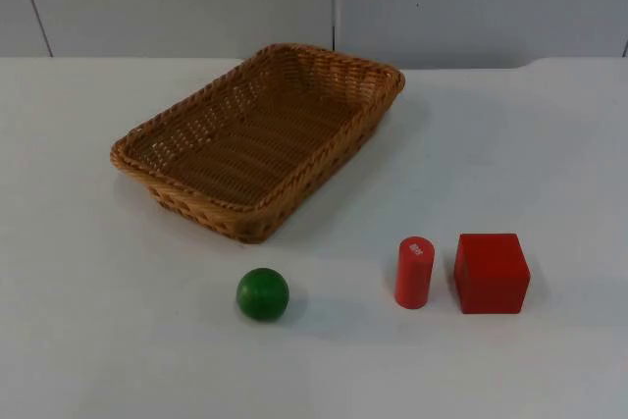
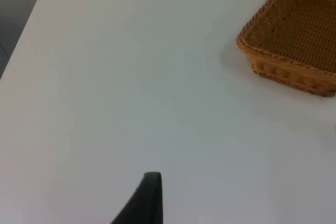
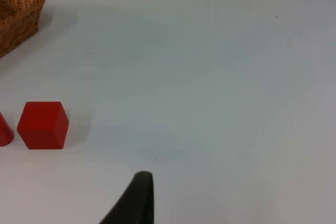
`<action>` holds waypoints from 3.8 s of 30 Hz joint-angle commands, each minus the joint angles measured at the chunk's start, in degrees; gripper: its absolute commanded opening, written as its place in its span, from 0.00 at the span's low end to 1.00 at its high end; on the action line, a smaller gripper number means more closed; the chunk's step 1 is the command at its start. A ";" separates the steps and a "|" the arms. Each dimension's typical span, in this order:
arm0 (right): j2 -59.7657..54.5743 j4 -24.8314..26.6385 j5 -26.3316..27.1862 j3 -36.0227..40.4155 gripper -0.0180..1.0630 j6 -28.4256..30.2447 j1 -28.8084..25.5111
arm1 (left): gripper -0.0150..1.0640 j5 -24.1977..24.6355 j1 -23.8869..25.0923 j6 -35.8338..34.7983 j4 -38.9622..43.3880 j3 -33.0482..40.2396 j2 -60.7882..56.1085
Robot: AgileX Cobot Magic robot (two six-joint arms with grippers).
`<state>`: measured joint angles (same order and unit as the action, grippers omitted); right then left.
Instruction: Pick up the basket with the left hand and place the object to the left of the red cylinder into the basket with the right hand.
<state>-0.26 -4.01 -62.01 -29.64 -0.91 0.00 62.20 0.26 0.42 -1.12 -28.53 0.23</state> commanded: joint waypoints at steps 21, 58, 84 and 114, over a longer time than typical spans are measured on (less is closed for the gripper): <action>-35.13 6.14 13.11 -12.44 0.99 4.55 -0.33 | 0.99 -13.24 -0.40 -0.42 -3.99 -11.92 36.07; -51.85 5.69 15.81 -13.28 0.99 4.55 -0.33 | 0.99 -15.85 -0.40 13.44 -14.72 -17.84 69.41; -51.85 5.69 16.86 -13.17 0.99 4.55 -0.33 | 0.99 7.77 -5.30 23.83 -17.42 -87.60 129.54; -51.85 5.47 15.53 -13.17 0.99 4.55 -0.33 | 0.36 7.77 -7.08 29.72 -17.95 -110.56 154.61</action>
<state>-52.16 1.79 -46.55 -42.63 3.18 0.00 69.56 -6.71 29.88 -18.23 -138.65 154.89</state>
